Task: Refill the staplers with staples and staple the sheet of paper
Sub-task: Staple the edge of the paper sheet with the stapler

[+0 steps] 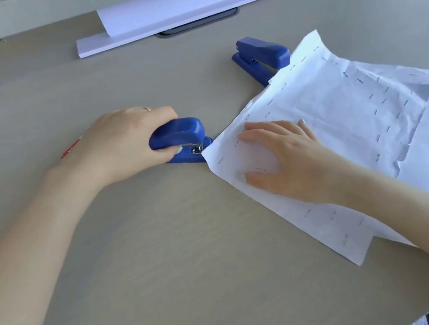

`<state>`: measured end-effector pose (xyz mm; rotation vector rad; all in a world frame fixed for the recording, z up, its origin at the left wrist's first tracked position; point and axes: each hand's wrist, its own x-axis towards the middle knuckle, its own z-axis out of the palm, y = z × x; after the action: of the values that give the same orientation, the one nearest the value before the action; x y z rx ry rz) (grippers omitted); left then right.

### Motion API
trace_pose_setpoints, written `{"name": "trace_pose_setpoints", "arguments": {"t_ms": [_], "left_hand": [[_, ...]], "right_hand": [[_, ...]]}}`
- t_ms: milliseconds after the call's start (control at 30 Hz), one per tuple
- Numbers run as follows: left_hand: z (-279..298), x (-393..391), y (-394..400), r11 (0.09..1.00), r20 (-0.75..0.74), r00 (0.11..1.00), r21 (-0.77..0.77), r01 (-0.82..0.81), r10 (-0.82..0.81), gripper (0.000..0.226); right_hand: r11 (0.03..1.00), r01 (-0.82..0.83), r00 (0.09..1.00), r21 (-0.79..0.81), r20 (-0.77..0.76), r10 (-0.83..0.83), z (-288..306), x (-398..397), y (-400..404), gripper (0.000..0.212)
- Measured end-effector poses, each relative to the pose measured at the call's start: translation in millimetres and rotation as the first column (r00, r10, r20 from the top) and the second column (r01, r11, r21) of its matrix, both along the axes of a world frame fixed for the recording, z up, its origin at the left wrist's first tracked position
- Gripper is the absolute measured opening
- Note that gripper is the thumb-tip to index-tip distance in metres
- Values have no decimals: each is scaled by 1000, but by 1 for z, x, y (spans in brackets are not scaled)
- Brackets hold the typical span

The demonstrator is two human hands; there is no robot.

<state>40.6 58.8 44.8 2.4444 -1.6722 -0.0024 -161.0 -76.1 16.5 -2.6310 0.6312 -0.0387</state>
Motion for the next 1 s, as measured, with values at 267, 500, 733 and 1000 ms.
{"name": "trace_pose_setpoints", "arguments": {"t_ms": [267, 500, 733, 1000], "left_hand": [[2, 1, 13, 996, -78, 993, 17, -88, 90, 14], [-1, -8, 18, 993, -158, 981, -7, -118, 115, 15], [0, -17, 25, 988, -141, 979, -5, -152, 150, 14], [-11, -16, 27, 984, -250, 959, -84, -159, 134, 11]], "right_hand": [[980, -26, 998, -196, 43, 35, 4, 17, 25, 67], [996, -86, 968, -24, 234, 89, -3, 40, 15, 22], [957, -277, 955, -81, 86, 284, -5, 55, -23, 41], [935, -285, 958, 212, 89, 272, 8, 101, -36, 8]]}}
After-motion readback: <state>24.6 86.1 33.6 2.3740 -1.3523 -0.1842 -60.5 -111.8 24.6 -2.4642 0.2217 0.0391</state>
